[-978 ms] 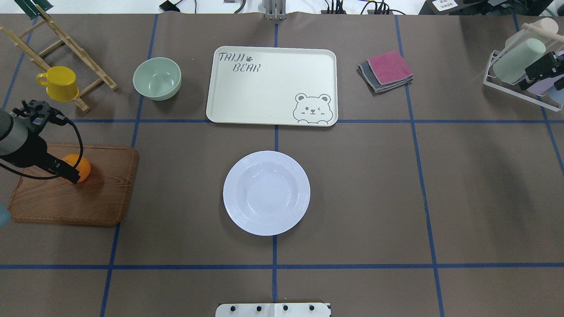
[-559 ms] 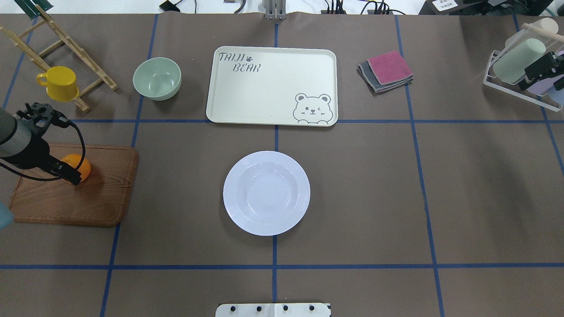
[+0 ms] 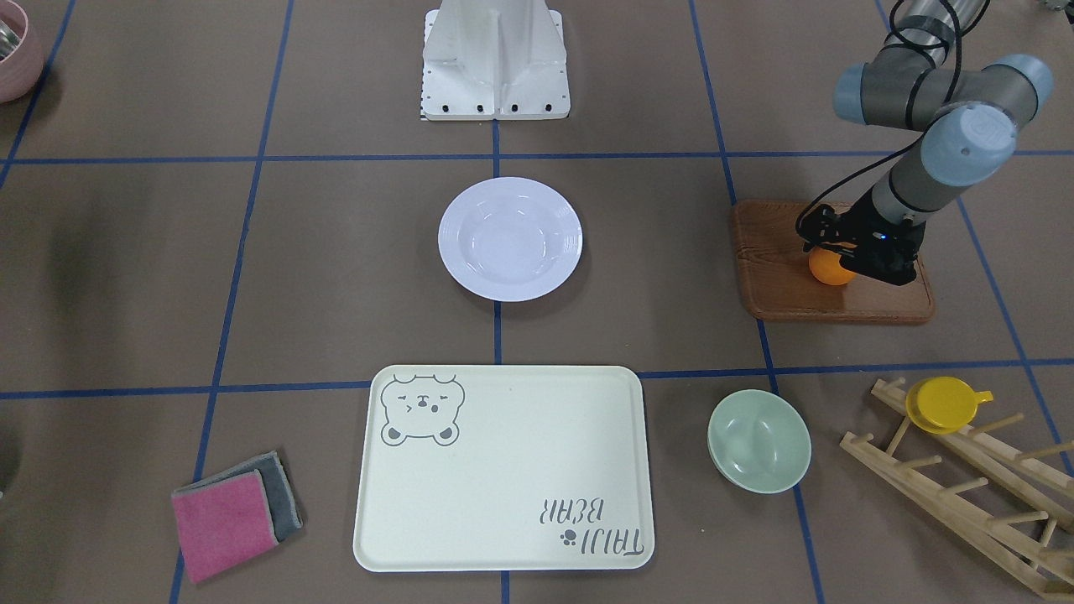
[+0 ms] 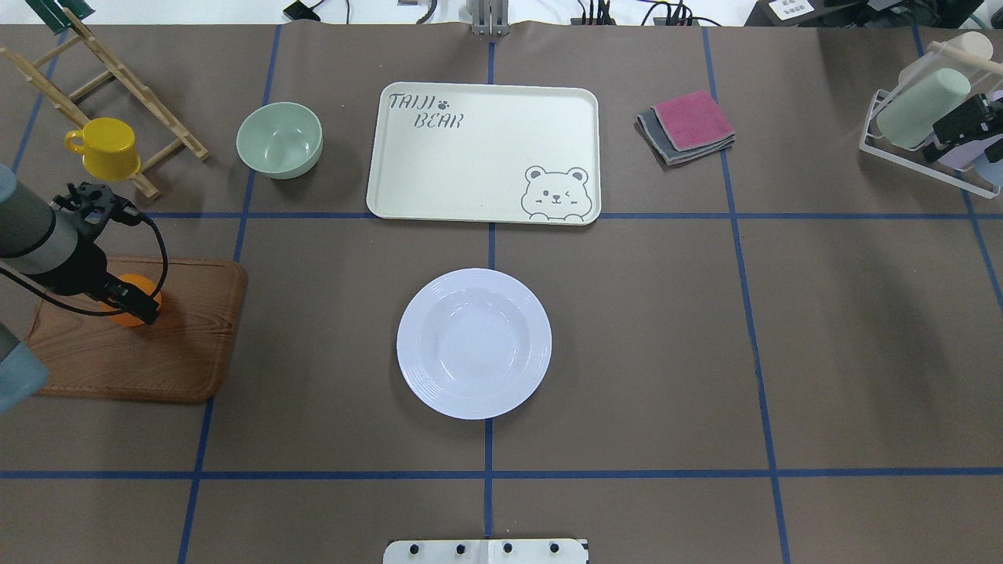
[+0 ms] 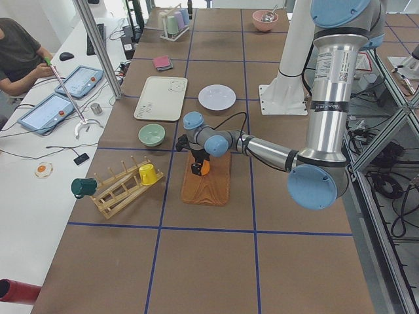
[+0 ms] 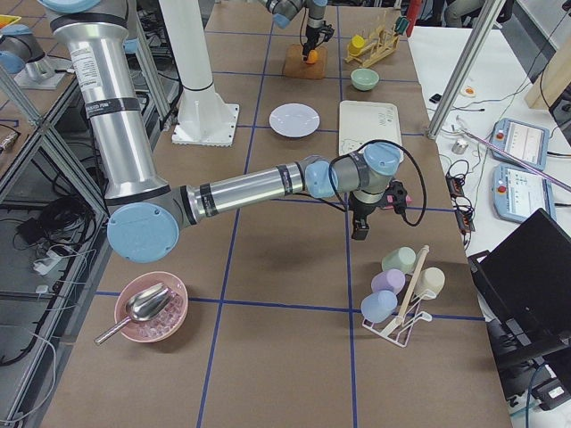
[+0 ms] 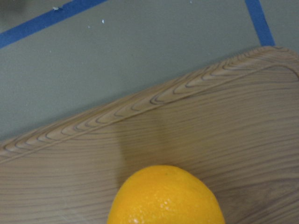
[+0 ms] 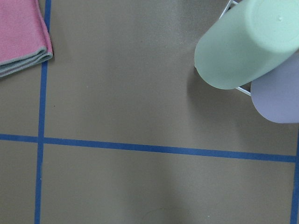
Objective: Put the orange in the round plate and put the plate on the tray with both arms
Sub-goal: 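Carry the orange with the left gripper over the white plate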
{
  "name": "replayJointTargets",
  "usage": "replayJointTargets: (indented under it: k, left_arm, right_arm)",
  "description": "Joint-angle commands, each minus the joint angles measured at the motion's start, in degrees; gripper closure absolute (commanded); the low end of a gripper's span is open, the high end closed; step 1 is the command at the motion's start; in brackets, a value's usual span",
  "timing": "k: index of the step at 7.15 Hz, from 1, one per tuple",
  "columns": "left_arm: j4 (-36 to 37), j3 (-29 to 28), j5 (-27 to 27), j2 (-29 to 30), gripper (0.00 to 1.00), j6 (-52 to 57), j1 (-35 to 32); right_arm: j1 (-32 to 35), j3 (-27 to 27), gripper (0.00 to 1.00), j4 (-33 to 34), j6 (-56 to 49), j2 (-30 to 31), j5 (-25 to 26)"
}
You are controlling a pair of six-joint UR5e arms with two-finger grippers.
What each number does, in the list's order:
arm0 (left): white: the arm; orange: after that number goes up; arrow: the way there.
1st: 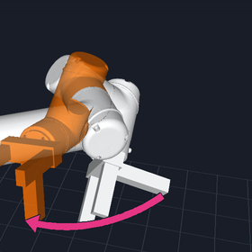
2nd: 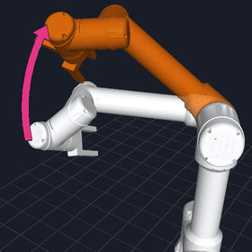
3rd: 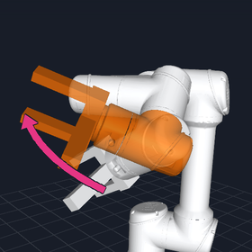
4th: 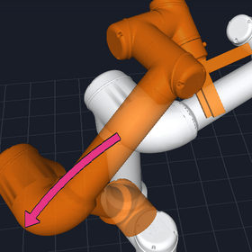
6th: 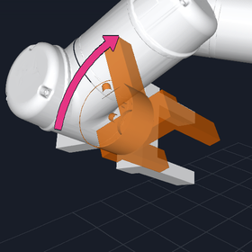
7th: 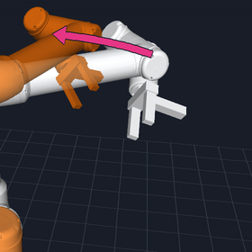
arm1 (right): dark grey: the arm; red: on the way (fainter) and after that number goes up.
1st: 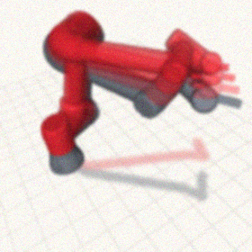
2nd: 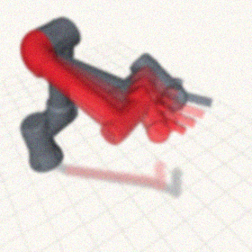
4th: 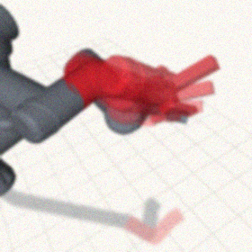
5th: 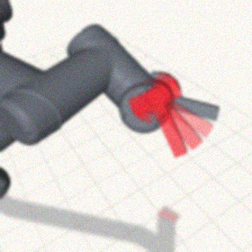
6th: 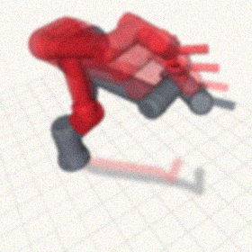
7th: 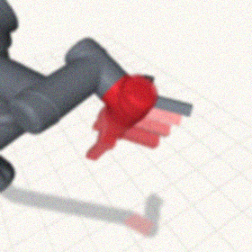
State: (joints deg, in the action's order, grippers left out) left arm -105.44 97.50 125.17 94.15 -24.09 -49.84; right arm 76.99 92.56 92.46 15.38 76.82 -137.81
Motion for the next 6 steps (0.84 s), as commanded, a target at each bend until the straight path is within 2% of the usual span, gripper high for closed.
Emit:
replayJointTargets:
  k: [1,2,3,4,6]
  left_arm:
    - [-0.11,-0.39,0.16,1.2,0.94,-0.25,0.09]
    - [0.41,0.31,0.69,3.04,1.0,-0.43,0.09]
    - [0.59,3.28,2.52,3.23,1.0,-0.52,0.09]
    - [0.59,7.57,6.28,5.49,1.0,-7.83,0.09]
    - [0.68,9.28,6.41,15.75,1.0,-26.8,2.79]
  right_arm:
    - [0.0,-0.01,0.0,0.0,0.0,0.0,0.0]
    - [0.0,0.08,0.0,0.0,0.0,0.0,0.0]
    - [0.0,0.17,0.0,0.0,0.0,0.0,0.0]
    - [0.0,0.17,0.0,0.0,0.0,0.0,0.0]
    - [0.0,0.69,0.0,0.0,0.0,0.26,0.0]
